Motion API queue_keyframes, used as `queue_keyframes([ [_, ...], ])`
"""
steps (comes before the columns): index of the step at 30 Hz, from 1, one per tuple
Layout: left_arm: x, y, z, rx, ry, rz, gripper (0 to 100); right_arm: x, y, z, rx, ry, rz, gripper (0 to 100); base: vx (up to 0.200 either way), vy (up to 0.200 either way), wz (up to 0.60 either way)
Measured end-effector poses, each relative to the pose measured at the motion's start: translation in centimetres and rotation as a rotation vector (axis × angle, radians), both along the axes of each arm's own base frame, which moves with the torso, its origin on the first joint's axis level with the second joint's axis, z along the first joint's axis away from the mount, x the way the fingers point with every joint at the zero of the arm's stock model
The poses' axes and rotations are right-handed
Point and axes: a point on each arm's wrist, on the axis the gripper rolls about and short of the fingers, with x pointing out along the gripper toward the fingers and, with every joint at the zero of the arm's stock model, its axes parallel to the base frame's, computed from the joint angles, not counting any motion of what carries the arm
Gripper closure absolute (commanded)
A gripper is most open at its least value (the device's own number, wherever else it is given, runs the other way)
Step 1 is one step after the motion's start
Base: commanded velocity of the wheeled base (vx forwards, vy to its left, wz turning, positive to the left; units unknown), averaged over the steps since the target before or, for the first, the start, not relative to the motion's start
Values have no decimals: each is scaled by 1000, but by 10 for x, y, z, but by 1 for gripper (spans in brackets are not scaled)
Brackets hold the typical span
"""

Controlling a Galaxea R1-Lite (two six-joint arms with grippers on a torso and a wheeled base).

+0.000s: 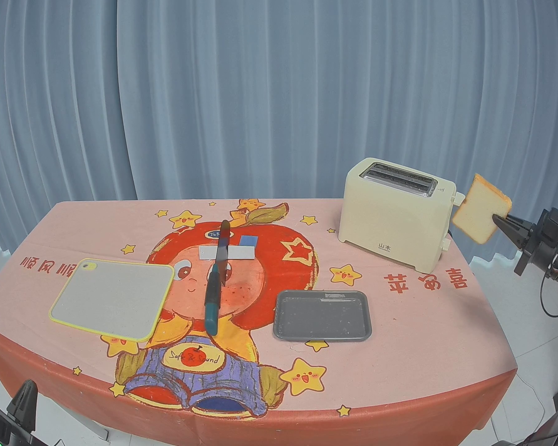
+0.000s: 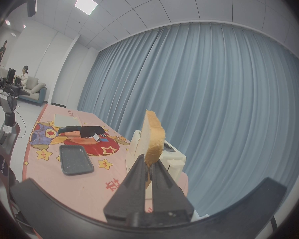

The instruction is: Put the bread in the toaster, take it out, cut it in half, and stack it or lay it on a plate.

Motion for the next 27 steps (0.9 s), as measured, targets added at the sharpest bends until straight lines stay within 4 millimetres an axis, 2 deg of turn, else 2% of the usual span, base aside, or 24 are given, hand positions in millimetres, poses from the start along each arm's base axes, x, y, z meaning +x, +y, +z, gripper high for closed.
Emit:
queue_keyframes([
  [9,0,0,0,0,0,-1,100,33,5,19,17,-38,34,100,0,0,0],
  [19,0,0,0,0,0,0,100,69,20,32,21,-90,91,100,0,0,0],
  [27,0,0,0,0,0,-1,100,95,34,42,37,-53,109,100,0,0,0],
])
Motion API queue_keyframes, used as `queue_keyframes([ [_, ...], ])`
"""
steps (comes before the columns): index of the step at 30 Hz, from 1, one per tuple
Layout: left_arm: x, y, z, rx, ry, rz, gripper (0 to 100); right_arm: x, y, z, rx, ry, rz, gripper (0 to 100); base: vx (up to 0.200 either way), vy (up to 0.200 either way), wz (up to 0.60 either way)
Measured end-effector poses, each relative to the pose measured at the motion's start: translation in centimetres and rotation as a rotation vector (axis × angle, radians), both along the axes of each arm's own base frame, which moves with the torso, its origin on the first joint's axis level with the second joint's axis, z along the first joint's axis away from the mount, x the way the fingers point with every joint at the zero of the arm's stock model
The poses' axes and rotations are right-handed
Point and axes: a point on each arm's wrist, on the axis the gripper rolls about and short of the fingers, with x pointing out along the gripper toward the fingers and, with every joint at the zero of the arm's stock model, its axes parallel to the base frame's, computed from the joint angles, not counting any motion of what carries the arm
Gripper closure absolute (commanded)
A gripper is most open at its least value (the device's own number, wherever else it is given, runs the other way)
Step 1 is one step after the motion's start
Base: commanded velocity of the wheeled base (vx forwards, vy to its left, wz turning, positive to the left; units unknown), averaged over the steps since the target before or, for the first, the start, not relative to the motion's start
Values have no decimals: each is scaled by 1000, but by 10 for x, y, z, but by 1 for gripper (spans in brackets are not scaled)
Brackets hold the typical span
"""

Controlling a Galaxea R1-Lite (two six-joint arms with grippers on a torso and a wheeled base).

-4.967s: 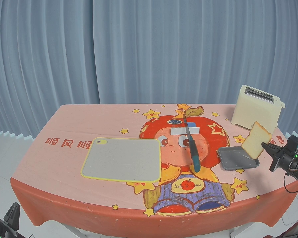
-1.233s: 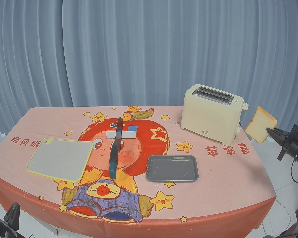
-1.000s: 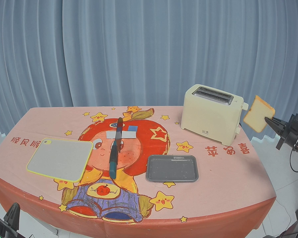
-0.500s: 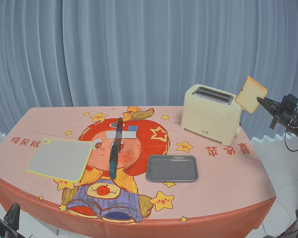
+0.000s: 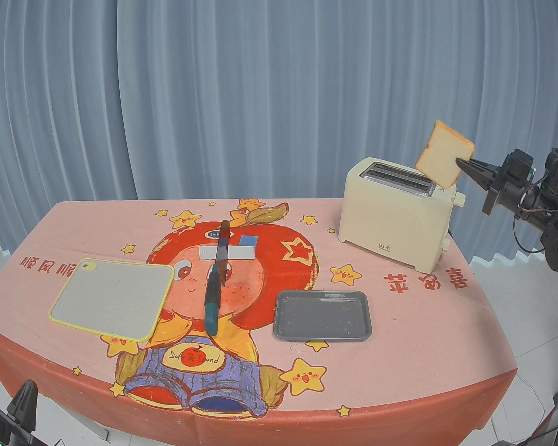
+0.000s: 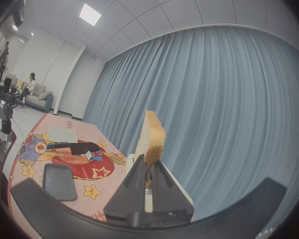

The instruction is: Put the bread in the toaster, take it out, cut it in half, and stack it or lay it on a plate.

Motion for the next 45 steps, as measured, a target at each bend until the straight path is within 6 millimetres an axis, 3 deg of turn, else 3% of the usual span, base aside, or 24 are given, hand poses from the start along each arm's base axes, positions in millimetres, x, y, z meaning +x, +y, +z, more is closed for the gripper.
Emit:
queue_keyframes([
  [8,0,0,0,0,0,1,100,27,11,7,3,-9,16,100,0,0,0],
  [17,0,0,0,0,0,0,100,56,17,1,14,-13,24,100,0,0,0],
  [45,0,0,0,0,0,0,100,64,24,-4,30,1,40,100,0,0,0],
])
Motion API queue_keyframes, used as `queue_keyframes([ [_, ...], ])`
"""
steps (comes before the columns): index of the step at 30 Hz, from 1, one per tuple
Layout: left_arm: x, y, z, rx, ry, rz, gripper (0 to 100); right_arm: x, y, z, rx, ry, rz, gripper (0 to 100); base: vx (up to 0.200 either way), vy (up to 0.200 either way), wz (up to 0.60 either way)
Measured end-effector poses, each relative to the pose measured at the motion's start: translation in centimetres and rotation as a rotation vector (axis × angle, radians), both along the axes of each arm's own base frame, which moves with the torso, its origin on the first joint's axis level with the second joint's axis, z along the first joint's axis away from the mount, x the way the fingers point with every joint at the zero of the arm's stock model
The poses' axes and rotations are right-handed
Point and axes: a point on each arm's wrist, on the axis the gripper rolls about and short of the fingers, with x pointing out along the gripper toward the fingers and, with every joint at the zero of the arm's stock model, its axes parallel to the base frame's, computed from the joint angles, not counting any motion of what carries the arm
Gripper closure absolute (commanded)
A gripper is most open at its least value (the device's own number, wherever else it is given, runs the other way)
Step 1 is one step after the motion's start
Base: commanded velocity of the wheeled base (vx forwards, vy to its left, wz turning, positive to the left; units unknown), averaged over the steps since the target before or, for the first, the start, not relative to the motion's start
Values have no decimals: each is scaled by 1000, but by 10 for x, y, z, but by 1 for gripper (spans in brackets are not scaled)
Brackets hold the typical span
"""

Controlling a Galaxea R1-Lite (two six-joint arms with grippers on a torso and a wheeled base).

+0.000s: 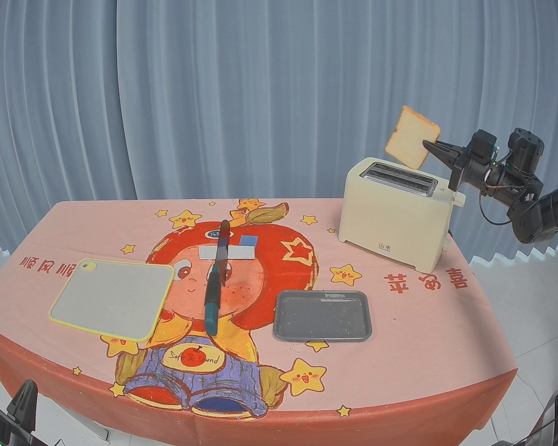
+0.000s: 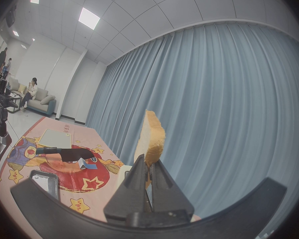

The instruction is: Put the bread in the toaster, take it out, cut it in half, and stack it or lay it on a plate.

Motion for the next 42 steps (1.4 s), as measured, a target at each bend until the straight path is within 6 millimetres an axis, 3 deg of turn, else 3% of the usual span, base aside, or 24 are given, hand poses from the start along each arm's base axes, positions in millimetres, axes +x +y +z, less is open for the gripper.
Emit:
queue_keyframes([
  [25,0,0,0,0,0,1,100,7,1,-9,1,18,2,100,0,0,0],
  [42,0,0,0,0,0,0,100,3,-2,-27,-5,75,-6,100,0,0,0],
])
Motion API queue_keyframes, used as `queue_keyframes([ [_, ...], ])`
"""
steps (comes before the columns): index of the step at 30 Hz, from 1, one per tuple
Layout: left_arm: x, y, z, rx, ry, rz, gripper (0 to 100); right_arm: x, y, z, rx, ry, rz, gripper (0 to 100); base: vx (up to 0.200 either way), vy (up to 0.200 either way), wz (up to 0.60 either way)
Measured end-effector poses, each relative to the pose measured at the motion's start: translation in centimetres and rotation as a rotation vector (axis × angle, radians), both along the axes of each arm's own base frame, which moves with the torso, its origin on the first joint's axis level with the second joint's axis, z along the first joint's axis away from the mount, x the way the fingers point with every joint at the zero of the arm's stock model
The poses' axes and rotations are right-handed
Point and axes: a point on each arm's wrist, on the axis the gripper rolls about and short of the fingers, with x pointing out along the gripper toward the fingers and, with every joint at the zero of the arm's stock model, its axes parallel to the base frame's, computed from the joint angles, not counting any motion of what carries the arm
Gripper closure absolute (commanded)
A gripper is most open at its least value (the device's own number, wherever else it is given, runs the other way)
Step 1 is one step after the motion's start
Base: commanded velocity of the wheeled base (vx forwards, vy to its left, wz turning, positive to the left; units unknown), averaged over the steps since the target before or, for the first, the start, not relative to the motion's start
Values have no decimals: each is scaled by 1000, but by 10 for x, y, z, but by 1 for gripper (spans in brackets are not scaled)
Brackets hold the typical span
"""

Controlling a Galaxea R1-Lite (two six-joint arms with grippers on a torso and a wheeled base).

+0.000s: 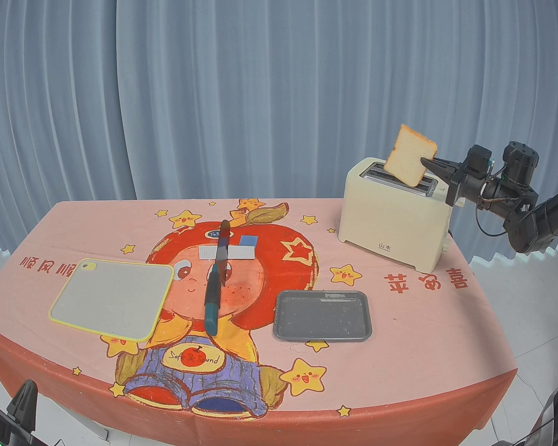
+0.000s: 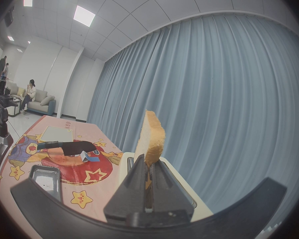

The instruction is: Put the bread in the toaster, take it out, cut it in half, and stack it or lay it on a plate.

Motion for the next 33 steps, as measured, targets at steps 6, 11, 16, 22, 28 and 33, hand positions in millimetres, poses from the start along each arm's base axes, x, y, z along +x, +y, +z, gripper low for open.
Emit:
queue_keyframes([
  [6,0,0,0,0,0,1,100,0,-1,-5,-2,11,-2,100,0,0,0],
  [11,0,0,0,0,0,0,100,1,-1,-6,-3,12,-3,100,0,0,0],
  [16,0,0,0,0,0,0,100,4,-1,-2,-3,-1,-5,100,0,0,0],
  [22,0,0,0,0,0,0,100,8,-1,4,-2,-28,-5,100,0,0,0],
  [28,0,0,0,0,0,0,100,9,-2,3,-3,-26,-8,100,0,0,0],
  [33,0,0,0,0,0,0,100,9,-6,-1,-12,-23,-16,100,0,0,0],
])
